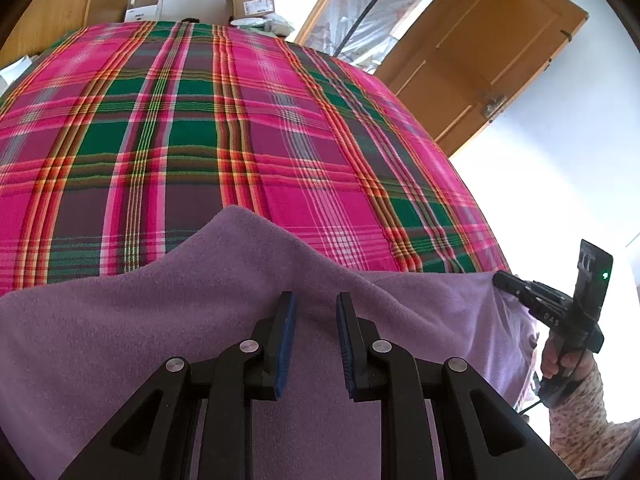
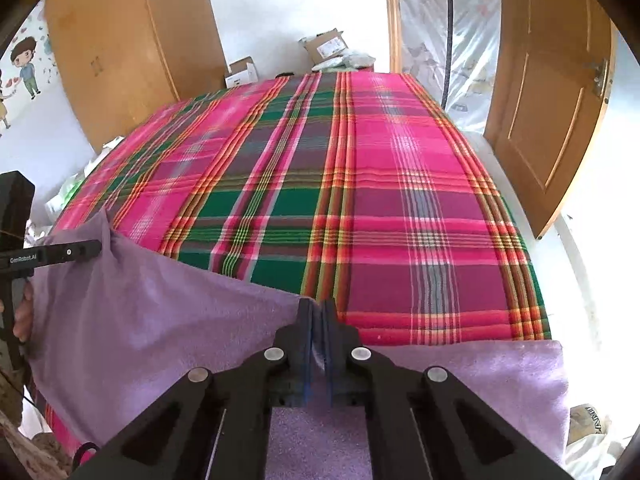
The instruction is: Fold clothes
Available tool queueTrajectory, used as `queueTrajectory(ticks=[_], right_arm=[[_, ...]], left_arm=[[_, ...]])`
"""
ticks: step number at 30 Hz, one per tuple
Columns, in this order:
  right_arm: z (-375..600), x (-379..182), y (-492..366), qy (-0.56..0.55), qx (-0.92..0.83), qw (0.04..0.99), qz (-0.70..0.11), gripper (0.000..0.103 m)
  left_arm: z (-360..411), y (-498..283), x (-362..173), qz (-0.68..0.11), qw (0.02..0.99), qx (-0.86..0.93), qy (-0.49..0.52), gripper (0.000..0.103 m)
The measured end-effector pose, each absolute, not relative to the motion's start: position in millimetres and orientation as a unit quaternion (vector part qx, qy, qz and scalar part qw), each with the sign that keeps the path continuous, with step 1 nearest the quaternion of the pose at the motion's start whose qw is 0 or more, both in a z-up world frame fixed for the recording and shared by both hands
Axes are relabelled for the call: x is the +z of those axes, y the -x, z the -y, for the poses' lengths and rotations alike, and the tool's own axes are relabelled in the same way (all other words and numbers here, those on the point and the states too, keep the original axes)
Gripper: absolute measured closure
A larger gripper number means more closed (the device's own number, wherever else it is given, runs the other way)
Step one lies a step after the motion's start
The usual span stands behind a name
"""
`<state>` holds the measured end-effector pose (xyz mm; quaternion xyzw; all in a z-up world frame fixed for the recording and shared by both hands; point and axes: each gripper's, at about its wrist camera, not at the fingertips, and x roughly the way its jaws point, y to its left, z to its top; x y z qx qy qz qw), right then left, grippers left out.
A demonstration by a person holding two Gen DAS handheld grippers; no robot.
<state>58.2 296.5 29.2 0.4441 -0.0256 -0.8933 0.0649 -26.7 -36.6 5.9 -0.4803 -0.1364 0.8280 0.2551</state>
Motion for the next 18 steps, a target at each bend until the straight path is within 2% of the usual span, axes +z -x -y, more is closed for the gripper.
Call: queueTrajectory(ticks=[2, 6, 9, 13, 18], right_arm=[[-296, 23, -56, -0.460, -0.885, 0.073, 0.022, 0.097], [-310, 36, -69, -0.443, -0.894, 0.054, 0.037, 0.086], [-335, 44, -83, -0.435, -0.899, 0.013, 0.048, 0.085], [-378, 44, -97, -0.443, -0.892, -0.047, 0.080, 0.070], [-410, 35, -101, -0.446, -0.883, -0.074, 0.125, 0.064]], left_arm=[[36, 26, 6, 0.136, 0.253, 0.828, 0.481, 0.082], [33, 23, 12, 0.125, 0.244, 0.833, 0.480, 0.082], [29, 20, 18, 0.123, 0.250, 0.835, 0.474, 0.082], [19, 13, 31, 0.107, 0.259, 0.844, 0.458, 0.082], [-3, 13, 42, 0.081, 0.285, 0.844, 0.447, 0.082]])
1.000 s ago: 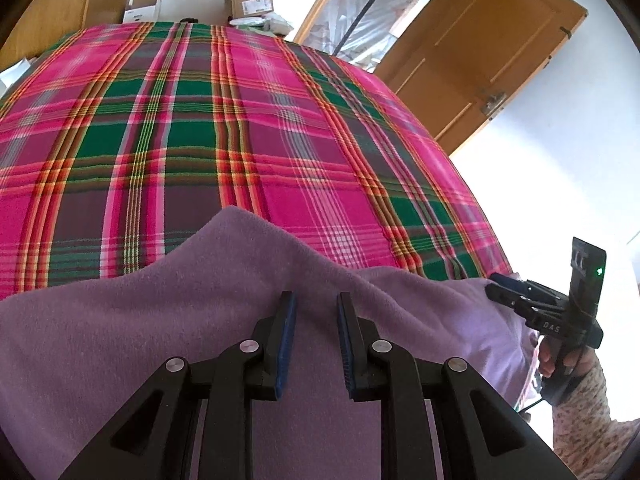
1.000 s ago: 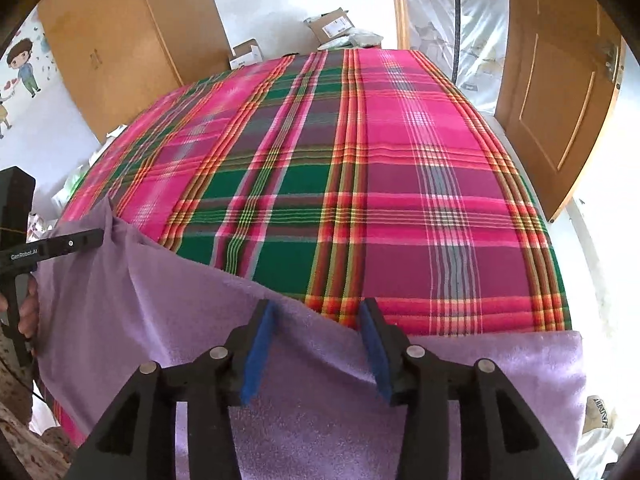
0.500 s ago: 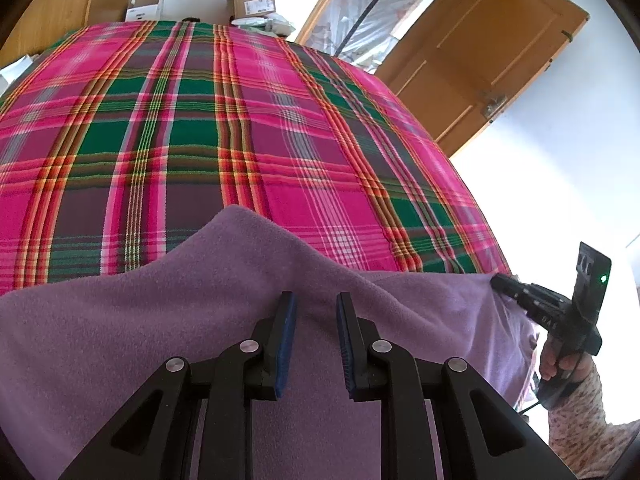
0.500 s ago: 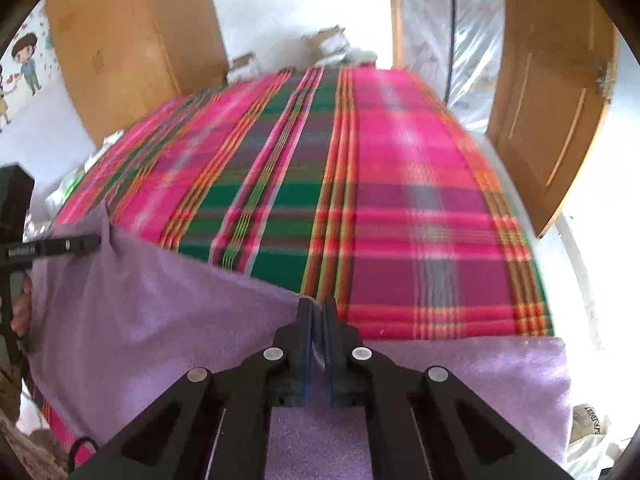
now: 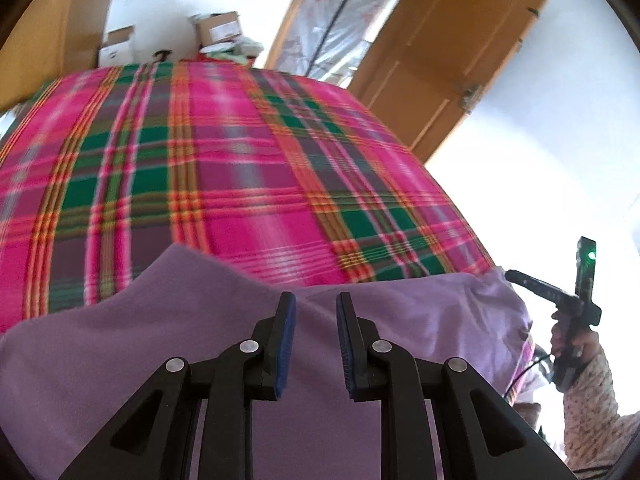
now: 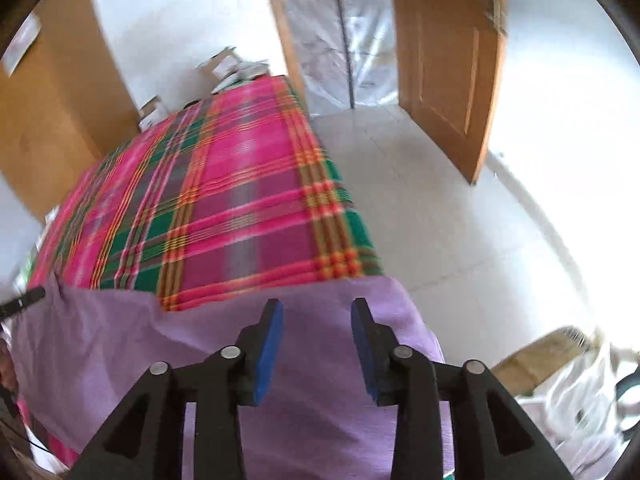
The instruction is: Fold clothes
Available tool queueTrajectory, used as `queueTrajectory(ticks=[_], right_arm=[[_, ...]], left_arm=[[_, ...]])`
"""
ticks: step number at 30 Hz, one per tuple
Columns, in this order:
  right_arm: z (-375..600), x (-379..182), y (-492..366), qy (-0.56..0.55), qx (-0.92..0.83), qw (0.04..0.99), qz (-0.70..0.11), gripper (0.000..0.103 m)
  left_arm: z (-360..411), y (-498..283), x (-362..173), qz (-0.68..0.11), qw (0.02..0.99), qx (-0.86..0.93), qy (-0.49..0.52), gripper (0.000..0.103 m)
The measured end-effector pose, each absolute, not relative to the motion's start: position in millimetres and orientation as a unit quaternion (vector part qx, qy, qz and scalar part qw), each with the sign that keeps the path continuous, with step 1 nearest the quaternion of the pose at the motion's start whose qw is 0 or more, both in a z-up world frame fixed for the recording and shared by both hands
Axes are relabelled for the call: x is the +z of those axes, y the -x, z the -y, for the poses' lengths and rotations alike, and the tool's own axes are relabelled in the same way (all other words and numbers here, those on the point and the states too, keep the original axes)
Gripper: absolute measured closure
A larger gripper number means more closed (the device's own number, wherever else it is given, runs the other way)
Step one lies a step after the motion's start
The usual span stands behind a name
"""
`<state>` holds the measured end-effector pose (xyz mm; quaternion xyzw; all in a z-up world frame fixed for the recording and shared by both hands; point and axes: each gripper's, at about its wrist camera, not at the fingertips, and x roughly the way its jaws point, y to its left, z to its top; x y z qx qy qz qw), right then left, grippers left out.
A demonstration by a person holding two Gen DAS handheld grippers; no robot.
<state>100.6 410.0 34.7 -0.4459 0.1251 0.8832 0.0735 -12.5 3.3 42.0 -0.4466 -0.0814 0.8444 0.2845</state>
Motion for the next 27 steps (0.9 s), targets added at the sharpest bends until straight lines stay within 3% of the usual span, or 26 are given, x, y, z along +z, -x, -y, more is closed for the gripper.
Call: queueTrajectory(ticks=[12, 14, 18, 25, 27], right_arm=[[-444, 26, -107, 0.436, 0.877, 0.095, -0.177, 0.063], [-445, 27, -109, 0.433, 0.878, 0.097, -0.179, 0.069], [-447, 29, -113, 0.425, 0.881, 0.100, -0.182, 0.099], [-449, 32, -125, 0.411, 0.886, 0.105, -0.188, 0.100], [-448, 33, -135, 0.405, 0.888, 0.107, -0.192, 0.100]], left_arm=[[-127, 31, 40, -0.060, 0.421, 0.788, 0.445, 0.082], [-139, 31, 34, -0.080, 0.436, 0.775, 0.450, 0.082], [-153, 32, 27, -0.123, 0.437, 0.766, 0.455, 0.081], [-161, 32, 26, -0.117, 0.453, 0.754, 0.461, 0.082], [-162, 30, 27, -0.113, 0.453, 0.756, 0.458, 0.095]])
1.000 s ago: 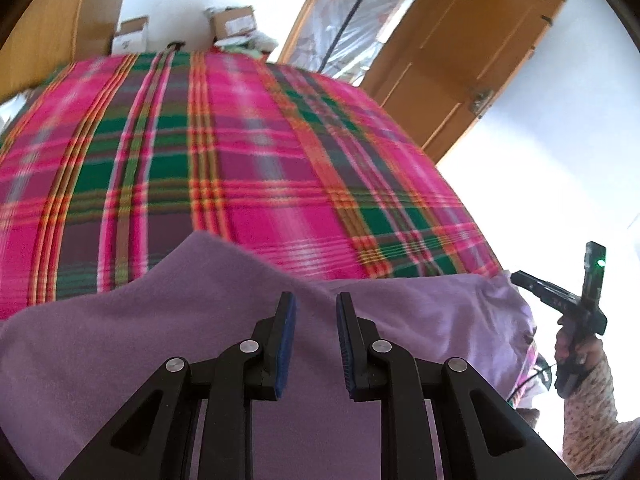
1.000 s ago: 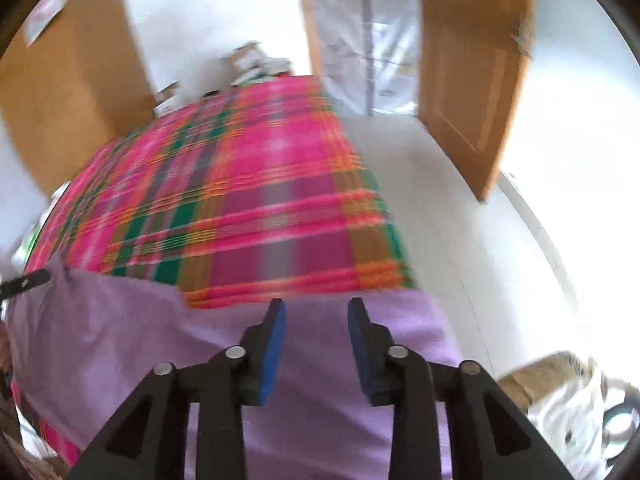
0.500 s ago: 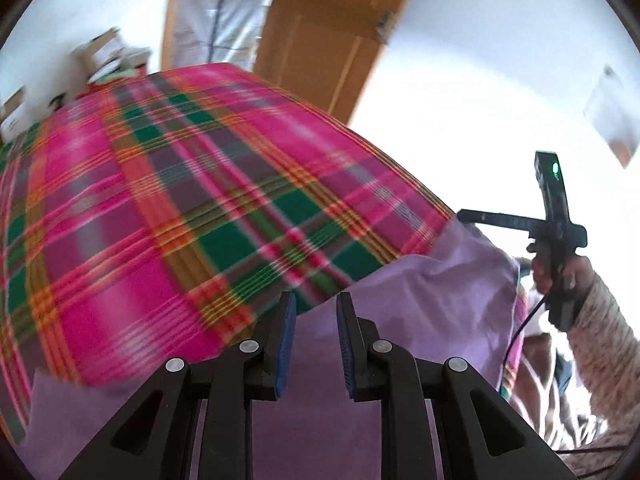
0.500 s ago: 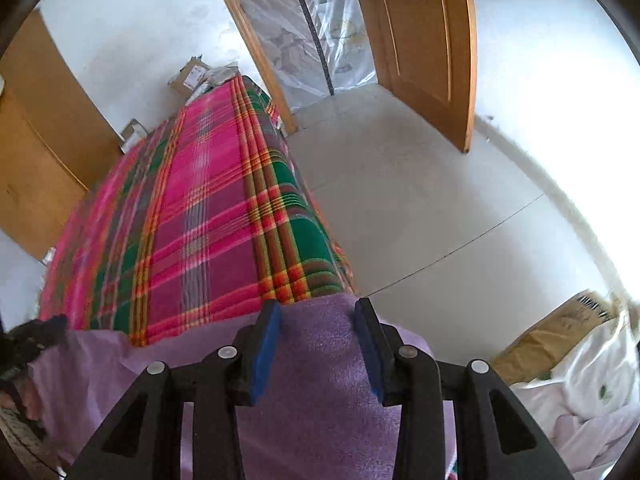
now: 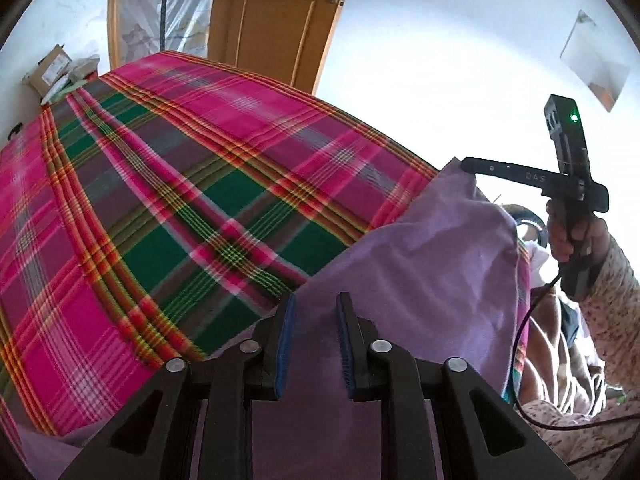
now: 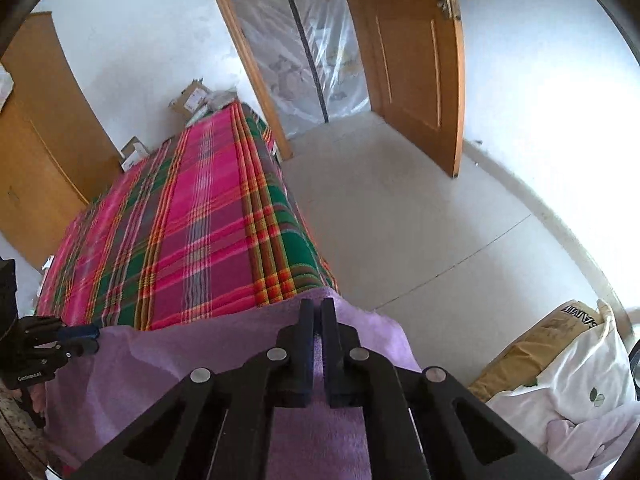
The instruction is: Fold clothes
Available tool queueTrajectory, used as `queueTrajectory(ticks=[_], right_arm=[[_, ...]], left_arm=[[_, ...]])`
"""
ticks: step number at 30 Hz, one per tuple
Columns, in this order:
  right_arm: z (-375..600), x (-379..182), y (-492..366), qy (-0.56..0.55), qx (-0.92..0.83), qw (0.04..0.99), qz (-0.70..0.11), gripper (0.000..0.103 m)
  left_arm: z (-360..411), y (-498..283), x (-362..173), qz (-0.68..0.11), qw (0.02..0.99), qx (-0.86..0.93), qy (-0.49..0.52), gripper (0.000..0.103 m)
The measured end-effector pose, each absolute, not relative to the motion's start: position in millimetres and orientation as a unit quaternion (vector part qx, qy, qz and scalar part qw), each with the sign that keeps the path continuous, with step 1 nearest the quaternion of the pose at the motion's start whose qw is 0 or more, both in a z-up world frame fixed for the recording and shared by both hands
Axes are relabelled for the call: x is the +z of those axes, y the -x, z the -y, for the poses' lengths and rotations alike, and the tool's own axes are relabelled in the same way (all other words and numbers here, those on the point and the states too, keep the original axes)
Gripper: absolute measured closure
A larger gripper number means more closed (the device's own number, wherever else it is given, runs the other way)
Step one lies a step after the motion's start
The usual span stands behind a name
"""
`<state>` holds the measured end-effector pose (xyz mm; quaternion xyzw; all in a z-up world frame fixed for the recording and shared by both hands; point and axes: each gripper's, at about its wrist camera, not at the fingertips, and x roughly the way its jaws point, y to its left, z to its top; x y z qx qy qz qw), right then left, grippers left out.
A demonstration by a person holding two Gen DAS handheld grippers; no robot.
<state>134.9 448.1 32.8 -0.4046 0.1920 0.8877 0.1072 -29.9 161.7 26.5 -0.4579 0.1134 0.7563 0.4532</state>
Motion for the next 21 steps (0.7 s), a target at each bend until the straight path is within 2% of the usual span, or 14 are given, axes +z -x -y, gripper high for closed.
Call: queueTrajectory(ticks=[8, 10, 12, 14, 21], right_arm=[[-445, 35, -176, 0.379, 0.894, 0.117, -0.209, 0.101], [-444, 36, -186, 0.373, 0.895, 0.119, -0.213, 0.101], [-443, 36, -196, 0.367, 0.897, 0.122, -0.217, 0.101], [-444, 34, -204, 0.366, 0.895, 0.126, -0.223, 0.102], [-460, 31, -200, 0.379, 0.881, 0.160, -0.234, 0.102]], left_arm=[[-163, 20, 41, -0.114, 0.444, 0.782, 0.421, 0.096], [-163, 22, 45, -0.107, 0.436, 0.794, 0.410, 0.090], [-163, 25, 47, -0.097, 0.434, 0.798, 0.407, 0.077], [-163, 28, 46, -0.088, 0.434, 0.799, 0.407, 0.074], [-170, 16, 29, -0.117, 0.463, 0.761, 0.438, 0.073]])
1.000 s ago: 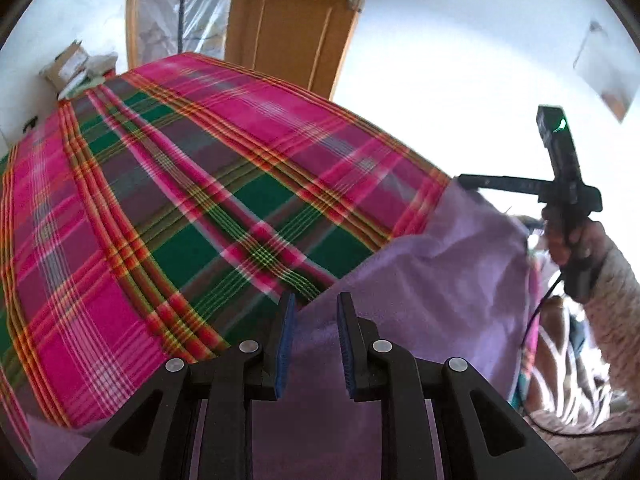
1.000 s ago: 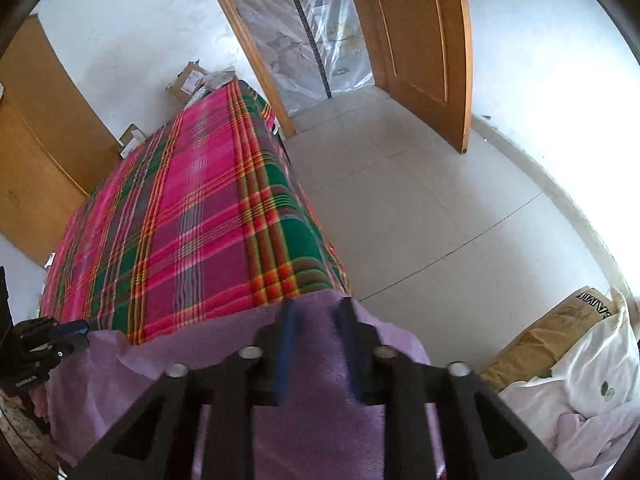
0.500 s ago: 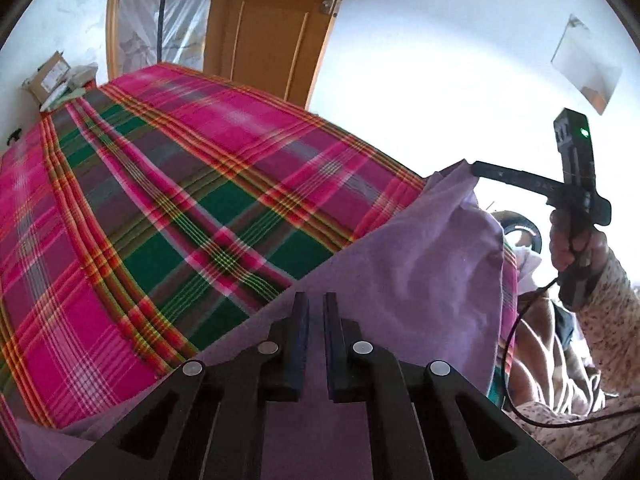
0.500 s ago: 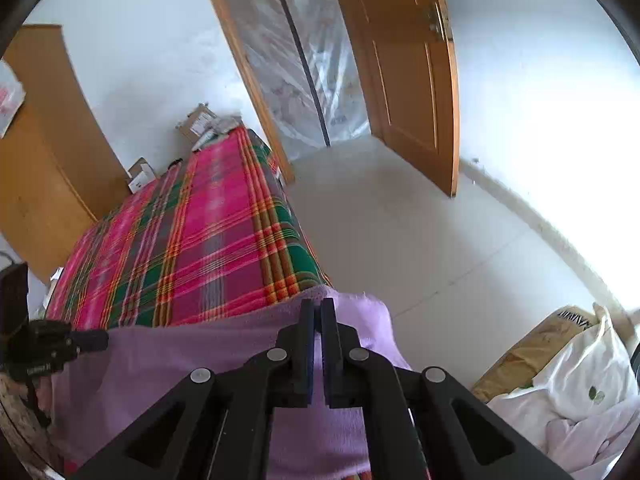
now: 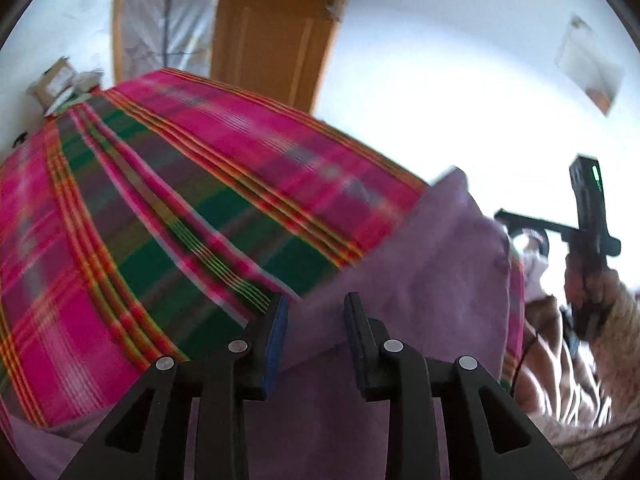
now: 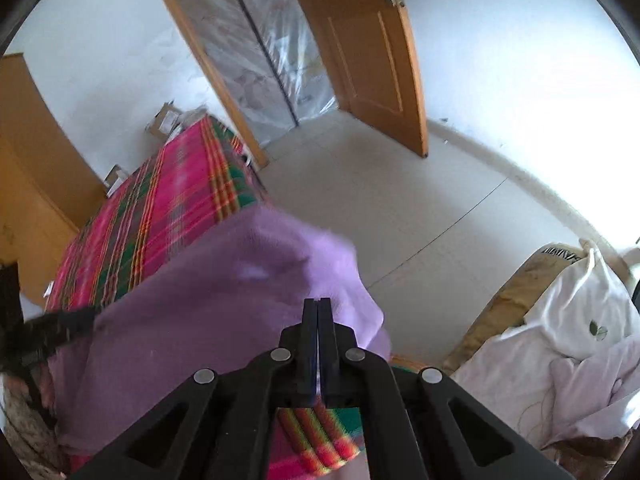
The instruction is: Fold clothes
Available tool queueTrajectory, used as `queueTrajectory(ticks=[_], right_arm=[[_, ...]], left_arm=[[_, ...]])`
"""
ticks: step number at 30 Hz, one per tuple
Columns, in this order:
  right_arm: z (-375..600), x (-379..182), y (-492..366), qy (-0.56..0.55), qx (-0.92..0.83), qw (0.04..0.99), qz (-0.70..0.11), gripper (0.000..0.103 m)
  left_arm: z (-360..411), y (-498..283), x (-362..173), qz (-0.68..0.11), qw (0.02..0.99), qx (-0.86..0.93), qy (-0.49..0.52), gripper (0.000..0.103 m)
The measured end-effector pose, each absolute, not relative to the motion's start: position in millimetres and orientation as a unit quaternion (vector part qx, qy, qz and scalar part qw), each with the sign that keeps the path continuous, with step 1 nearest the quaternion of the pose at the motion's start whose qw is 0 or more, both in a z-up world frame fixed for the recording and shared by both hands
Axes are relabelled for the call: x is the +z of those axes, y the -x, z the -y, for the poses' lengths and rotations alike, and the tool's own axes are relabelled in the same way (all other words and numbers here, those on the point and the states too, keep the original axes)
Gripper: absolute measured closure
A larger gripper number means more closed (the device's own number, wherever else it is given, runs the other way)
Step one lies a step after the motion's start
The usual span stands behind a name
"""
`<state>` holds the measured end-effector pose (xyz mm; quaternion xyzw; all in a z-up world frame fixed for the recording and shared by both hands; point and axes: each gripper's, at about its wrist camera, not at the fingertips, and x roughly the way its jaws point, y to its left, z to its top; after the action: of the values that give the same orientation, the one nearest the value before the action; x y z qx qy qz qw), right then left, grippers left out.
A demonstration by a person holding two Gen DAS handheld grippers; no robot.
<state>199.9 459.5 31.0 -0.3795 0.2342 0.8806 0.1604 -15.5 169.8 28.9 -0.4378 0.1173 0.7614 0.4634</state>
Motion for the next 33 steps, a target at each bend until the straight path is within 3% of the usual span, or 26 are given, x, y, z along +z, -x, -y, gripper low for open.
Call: queueTrajectory(ticks=[8, 11, 13, 15, 26, 33], right_arm=[[-416, 52, -137, 0.381, 0.909, 0.069, -0.155, 0.099], [-393, 48, -116, 0.398, 0.908, 0.025, -0.128, 0.086], [-378, 45, -101, 0.410, 0.905, -0.014, -0.112, 0.070], [-370, 41, -89, 0.430, 0.897, -0.039, -0.100, 0.067], [-394, 39, -114, 0.407, 0.902, 0.090, -0.110, 0.067], [-423, 23, -163, 0.397, 0.885, 0.145, -0.195, 0.067]], left_arm=[[-167, 11, 27, -0.101, 0.466, 0.757, 0.448, 0.073], [-166, 8, 26, -0.102, 0.470, 0.754, 0.447, 0.073], [-170, 6, 25, -0.110, 0.469, 0.754, 0.446, 0.073], [-173, 5, 23, -0.112, 0.467, 0.755, 0.446, 0.073], [-174, 18, 18, -0.098, 0.446, 0.764, 0.456, 0.073], [-172, 20, 19, -0.082, 0.439, 0.767, 0.461, 0.073]])
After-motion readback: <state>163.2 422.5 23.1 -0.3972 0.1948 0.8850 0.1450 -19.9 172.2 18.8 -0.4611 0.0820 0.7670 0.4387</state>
